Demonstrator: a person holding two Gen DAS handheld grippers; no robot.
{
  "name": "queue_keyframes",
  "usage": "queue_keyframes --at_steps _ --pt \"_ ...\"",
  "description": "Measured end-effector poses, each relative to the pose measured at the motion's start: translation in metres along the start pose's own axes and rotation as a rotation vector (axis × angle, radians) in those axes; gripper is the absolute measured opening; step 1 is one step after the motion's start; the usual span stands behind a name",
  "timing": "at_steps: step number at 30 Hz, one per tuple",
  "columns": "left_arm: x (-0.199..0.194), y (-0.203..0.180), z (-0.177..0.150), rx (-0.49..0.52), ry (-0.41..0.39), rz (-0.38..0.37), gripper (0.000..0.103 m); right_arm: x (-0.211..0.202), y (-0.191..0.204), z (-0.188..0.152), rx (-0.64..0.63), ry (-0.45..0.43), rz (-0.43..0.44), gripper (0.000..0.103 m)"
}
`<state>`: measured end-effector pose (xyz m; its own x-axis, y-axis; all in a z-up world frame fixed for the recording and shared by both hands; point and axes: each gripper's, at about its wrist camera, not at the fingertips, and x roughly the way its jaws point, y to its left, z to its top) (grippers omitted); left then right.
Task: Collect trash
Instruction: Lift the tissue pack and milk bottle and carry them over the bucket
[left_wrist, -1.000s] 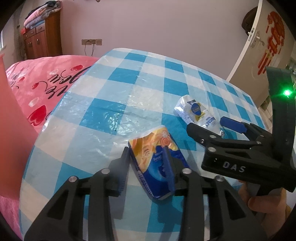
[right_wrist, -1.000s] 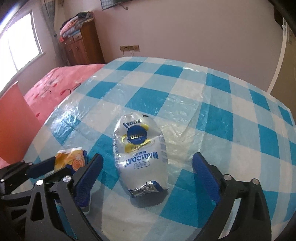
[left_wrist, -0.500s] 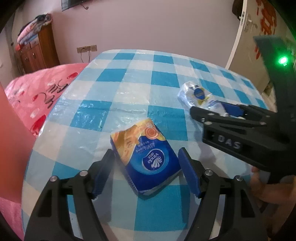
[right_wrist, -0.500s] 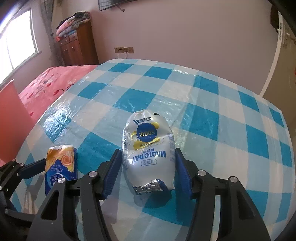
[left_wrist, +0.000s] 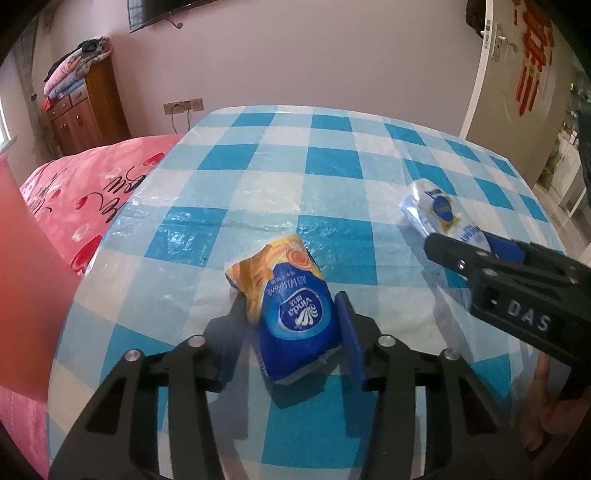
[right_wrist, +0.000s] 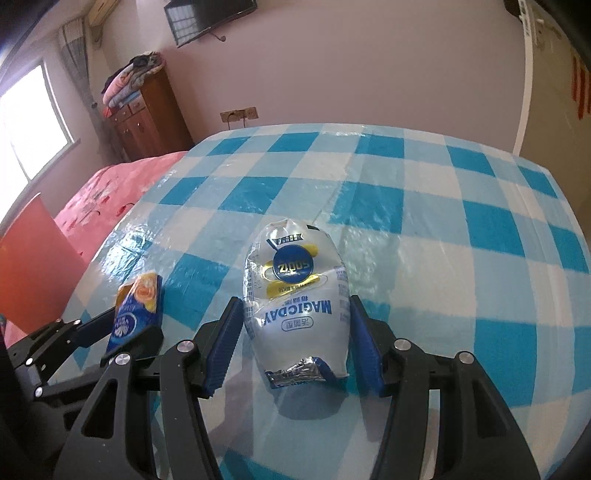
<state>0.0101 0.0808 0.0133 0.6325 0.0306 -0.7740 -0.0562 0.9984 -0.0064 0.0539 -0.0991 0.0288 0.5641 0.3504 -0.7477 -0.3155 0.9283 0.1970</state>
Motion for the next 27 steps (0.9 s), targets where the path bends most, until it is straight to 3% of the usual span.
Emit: queue_keyframes --at_steps 12,27 --pt "-0.017 0.019 -0.010 -0.037 -0.022 -0.097 0.039 -0.023 0.003 -0.020 0.066 -0.009 0.032 0.058" --pt "-0.076 0.046 -0.019 -0.017 -0.115 -0.162 0.038 -0.065 0.025 -0.031 0.092 -0.040 0.076 0.058"
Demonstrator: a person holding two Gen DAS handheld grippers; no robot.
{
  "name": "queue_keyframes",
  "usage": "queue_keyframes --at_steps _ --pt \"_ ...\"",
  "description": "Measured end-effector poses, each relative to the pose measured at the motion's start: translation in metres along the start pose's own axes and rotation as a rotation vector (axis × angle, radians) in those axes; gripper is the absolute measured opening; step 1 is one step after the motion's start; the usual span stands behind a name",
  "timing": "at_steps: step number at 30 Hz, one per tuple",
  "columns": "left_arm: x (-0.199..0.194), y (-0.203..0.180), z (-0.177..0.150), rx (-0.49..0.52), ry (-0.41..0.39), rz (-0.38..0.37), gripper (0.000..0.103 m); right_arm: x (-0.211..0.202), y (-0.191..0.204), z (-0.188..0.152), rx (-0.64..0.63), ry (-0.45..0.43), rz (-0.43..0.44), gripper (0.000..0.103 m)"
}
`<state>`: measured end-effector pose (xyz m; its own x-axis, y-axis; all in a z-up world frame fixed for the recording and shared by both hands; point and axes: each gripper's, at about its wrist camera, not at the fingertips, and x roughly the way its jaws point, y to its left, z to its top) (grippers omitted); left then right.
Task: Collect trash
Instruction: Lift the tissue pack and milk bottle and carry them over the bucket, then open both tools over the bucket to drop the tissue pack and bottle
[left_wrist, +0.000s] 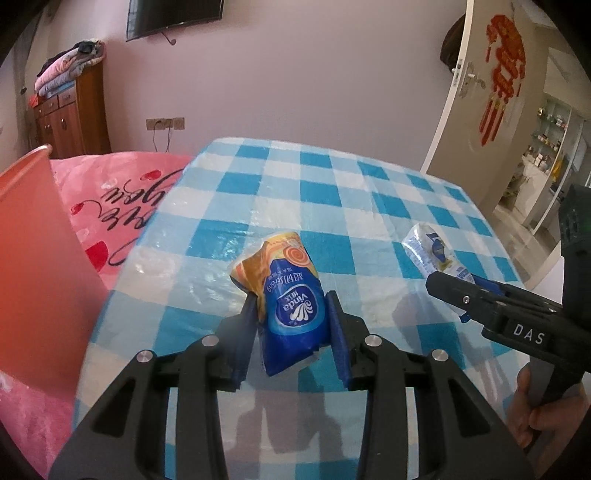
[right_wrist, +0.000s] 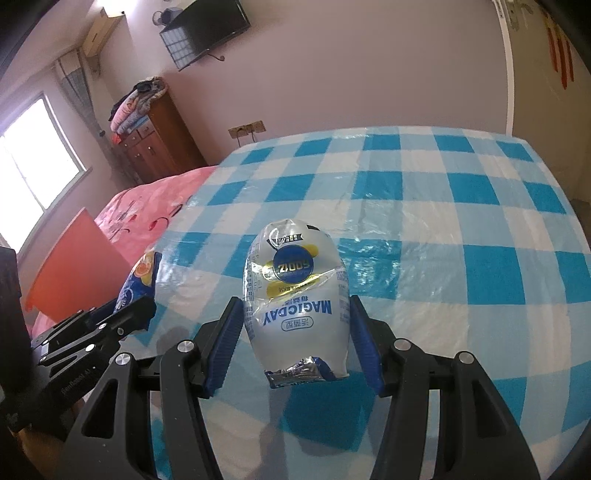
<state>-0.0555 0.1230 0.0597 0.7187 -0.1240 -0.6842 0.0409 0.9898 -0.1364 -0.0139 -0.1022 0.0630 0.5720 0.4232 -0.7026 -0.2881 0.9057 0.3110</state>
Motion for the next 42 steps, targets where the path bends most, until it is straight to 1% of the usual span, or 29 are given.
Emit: queue_keyframes --at_steps 5,11,18,23,28,30,33,38,42 --pt "-0.024 0.008 0.003 -0.001 -0.038 -0.014 0.038 -0.014 0.021 0.003 -0.027 -0.016 0.016 0.058" --pt "-0.054 0.027 0.010 -0.020 -0.098 -0.014 0.038 -0.023 0.058 0.013 -0.084 -0.029 0.054 0.058" --pt "-0.094 0.061 0.019 -0.063 -0.178 0.017 0.038 -0.025 0.121 0.031 -0.187 -0.023 0.124 0.058" --pt "-0.129 0.097 0.027 -0.113 -0.248 0.059 0.038 -0.023 0.175 0.045 -0.280 -0.024 0.185 0.058" --pt "-0.153 0.138 0.029 -0.166 -0.299 0.142 0.038 -0.016 0.228 0.059 -0.358 -0.021 0.251 0.058" --pt "-0.157 0.153 0.029 -0.189 -0.307 0.174 0.038 -0.011 0.250 0.064 -0.389 -0.016 0.277 0.058" --pt "-0.158 0.174 0.028 -0.223 -0.308 0.217 0.038 -0.002 0.274 0.068 -0.422 -0.009 0.298 0.058" --pt "-0.151 0.201 0.026 -0.267 -0.287 0.256 0.038 0.015 0.302 0.072 -0.455 0.017 0.328 0.058" --pt "-0.141 0.218 0.024 -0.297 -0.263 0.267 0.038 0.029 0.319 0.072 -0.475 0.035 0.342 0.058"
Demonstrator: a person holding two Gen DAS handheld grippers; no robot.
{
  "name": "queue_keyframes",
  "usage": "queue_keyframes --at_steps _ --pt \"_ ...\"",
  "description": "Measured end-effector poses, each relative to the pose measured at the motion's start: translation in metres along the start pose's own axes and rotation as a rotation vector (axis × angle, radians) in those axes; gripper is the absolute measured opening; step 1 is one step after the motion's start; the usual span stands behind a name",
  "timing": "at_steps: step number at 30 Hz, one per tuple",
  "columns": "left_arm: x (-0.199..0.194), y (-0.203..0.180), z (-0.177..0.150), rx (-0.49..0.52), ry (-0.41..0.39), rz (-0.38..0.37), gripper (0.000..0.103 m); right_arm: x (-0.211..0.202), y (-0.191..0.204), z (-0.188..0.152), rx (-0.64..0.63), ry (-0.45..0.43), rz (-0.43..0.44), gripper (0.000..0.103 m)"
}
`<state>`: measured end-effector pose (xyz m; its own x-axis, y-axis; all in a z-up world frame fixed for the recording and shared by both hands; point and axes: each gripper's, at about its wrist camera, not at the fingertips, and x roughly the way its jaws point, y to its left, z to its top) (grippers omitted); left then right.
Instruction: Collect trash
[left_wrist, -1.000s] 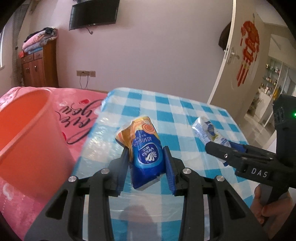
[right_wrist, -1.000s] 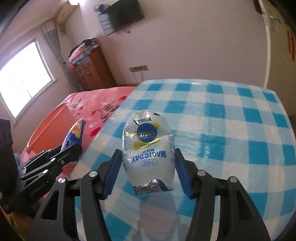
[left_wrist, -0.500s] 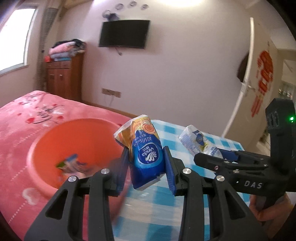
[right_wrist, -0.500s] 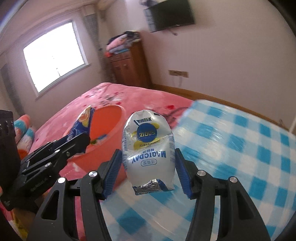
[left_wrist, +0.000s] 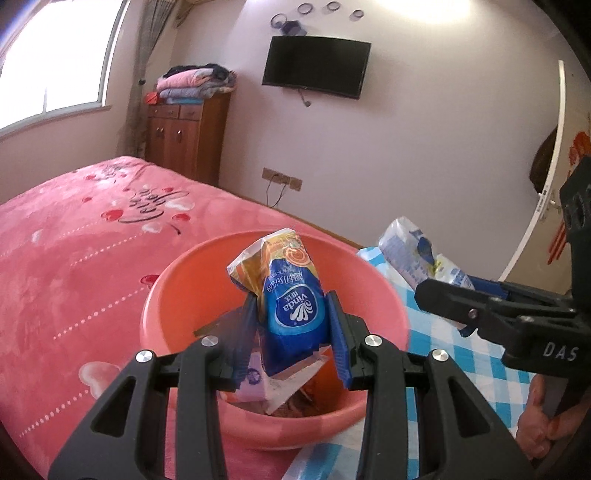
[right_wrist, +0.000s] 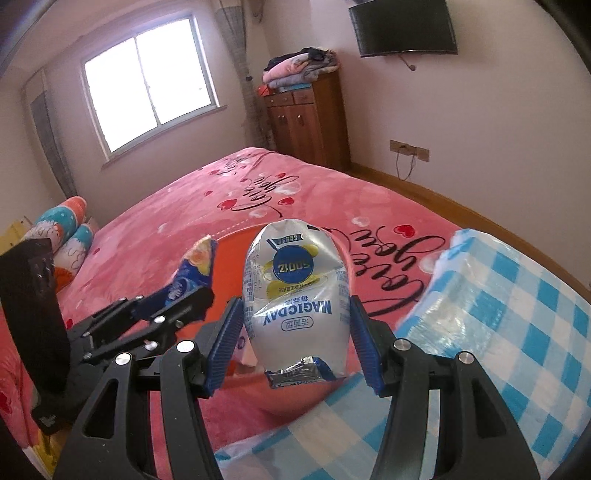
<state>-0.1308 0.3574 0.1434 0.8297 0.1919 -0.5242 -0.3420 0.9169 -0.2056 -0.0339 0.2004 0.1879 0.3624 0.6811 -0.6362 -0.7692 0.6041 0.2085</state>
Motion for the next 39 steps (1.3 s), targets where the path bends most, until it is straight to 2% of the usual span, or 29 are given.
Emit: queue_keyframes --at_steps 10,18,21,24,29,34,39 --pt "0.016 0.013 -0.005 -0.014 0.035 0.012 0.039 0.028 0.008 0.002 -0.012 0.032 0.003 0.059" --pt "0.020 0.015 -0.008 -0.006 0.043 0.023 0.042 0.034 0.010 -0.001 -0.026 0.035 -0.011 0.059" --pt "0.020 0.014 -0.008 -0.005 0.048 0.024 0.047 0.032 0.007 -0.002 -0.010 0.024 -0.017 0.073" --pt "0.021 0.010 -0.009 0.010 0.054 0.023 0.056 0.027 0.000 -0.003 0.015 0.009 -0.021 0.082" --pt "0.020 0.004 -0.010 0.029 0.045 0.016 0.077 0.015 -0.016 -0.009 0.066 -0.012 -0.043 0.088" --pt "0.017 -0.004 -0.011 0.049 0.040 0.028 0.086 -0.002 -0.035 -0.021 0.114 -0.040 -0.091 0.090" --pt "0.012 -0.019 -0.012 0.086 0.030 0.035 0.091 -0.017 -0.056 -0.037 0.171 -0.050 -0.129 0.090"
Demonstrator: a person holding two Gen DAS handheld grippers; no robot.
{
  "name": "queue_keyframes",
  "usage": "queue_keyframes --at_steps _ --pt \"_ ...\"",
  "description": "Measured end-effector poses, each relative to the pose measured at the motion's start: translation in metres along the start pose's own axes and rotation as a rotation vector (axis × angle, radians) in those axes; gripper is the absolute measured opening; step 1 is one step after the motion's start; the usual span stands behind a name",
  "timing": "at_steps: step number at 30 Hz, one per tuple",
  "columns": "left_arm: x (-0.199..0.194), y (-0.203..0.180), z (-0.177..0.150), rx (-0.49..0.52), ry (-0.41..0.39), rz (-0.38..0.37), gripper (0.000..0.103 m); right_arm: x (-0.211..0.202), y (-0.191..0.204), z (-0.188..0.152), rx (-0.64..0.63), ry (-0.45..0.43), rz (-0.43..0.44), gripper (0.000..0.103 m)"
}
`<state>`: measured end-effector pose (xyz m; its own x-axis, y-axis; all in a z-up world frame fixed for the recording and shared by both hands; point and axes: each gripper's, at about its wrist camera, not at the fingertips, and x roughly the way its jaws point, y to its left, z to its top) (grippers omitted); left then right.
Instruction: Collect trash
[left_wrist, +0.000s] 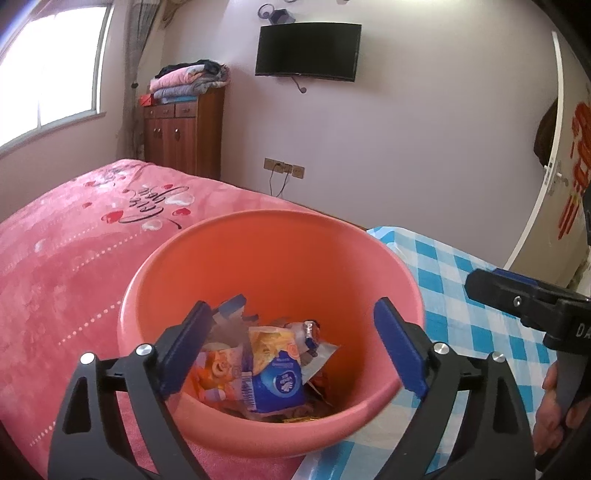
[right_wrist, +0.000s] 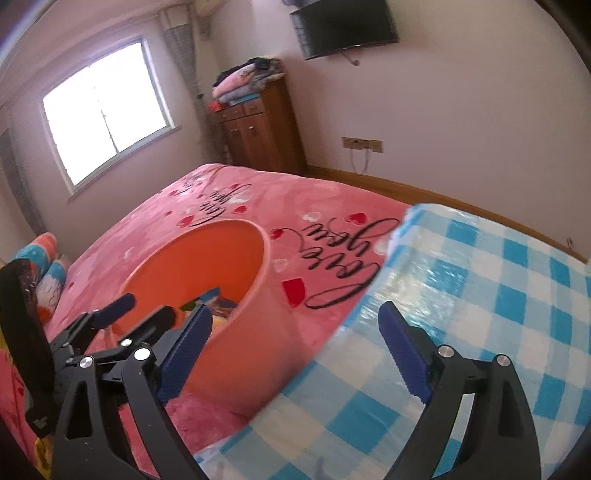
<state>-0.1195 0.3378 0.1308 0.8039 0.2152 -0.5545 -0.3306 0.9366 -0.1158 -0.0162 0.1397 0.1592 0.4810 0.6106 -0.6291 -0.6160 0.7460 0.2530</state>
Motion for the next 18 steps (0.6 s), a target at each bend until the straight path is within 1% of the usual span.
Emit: queue_keyframes --at_steps 9,18 --pt "-0.013 -0.032 0.003 0.051 -0.059 -0.057 0.096 -0.029 -0.045 -0.024 0.087 -0.031 -0.092 0.090" --pt "-0.019 -0.075 -0.004 0.113 -0.065 -0.128 0.098 -0.066 -0.082 -0.043 0.134 -0.082 -0.201 0.091"
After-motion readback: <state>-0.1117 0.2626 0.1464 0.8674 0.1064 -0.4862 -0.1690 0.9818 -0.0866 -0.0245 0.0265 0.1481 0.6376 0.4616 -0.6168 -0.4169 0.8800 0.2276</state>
